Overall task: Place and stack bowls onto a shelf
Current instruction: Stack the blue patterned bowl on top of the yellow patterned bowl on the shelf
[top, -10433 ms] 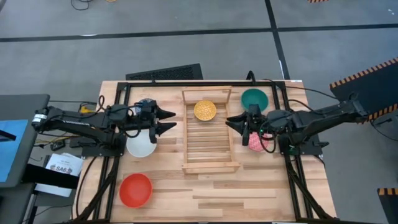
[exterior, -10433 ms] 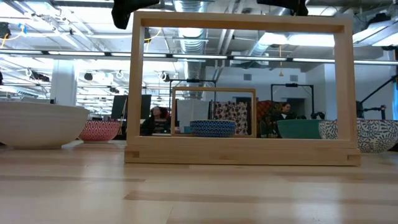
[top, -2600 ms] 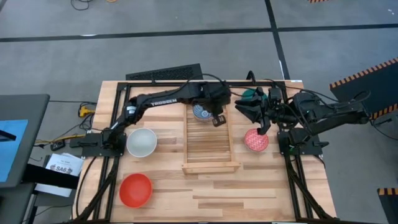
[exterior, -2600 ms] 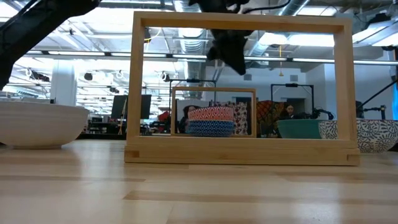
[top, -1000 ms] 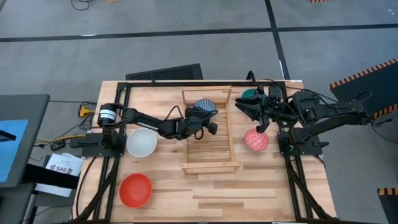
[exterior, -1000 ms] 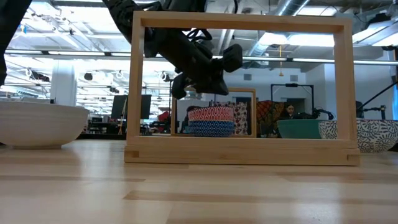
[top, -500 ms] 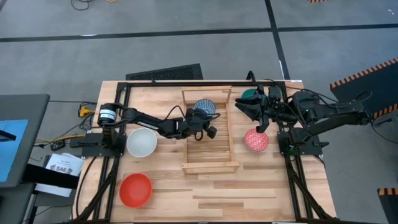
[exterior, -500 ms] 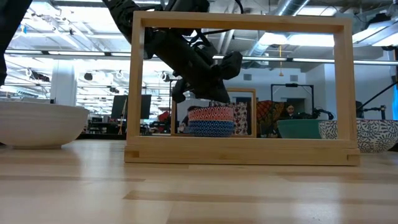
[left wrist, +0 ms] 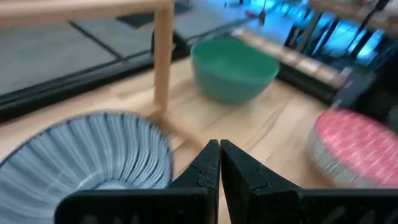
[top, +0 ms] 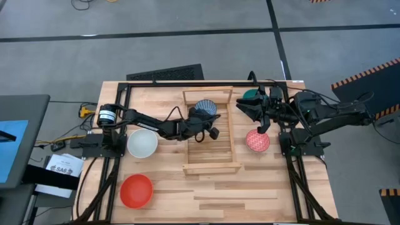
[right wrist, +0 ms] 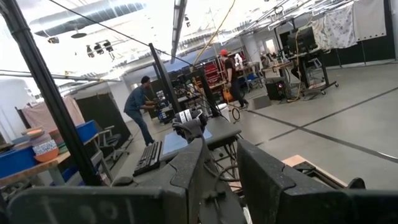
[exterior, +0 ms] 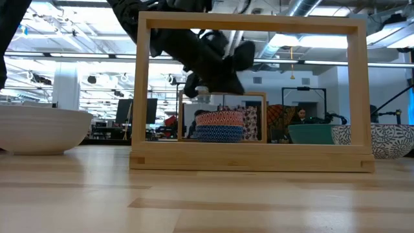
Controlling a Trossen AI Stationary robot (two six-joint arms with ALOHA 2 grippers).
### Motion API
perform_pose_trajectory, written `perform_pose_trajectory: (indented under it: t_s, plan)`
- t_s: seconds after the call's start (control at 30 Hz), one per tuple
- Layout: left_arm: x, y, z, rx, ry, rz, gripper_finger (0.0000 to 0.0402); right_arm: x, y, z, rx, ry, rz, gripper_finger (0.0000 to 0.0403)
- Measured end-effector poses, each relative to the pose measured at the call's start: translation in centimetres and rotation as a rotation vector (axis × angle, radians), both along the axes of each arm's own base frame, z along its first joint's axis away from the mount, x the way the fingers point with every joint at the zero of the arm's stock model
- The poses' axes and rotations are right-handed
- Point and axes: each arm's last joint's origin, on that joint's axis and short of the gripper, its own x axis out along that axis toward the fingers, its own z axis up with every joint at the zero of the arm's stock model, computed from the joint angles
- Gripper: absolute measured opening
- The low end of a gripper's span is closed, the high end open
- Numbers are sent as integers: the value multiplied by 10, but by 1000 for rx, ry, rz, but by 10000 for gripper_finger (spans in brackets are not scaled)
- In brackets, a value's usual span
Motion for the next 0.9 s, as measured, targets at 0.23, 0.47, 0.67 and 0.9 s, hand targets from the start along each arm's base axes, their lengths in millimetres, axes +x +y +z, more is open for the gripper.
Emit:
perform_pose_trajectory:
  t_s: [0.23,0.47,0.67,0.9]
  plan:
    - [-4,17,-14,-46,101,25,0,0,0,0,0,2,0,124]
    - [-3,16,-14,-35,109,-5,0,0,0,0,-1,2,0,124]
    - [0,16,-4,-22,5,-11,0,0,0,0,-1,2,0,124]
    - [-4,25,-15,-73,115,-62,0,0,0,0,-1,2,0,124]
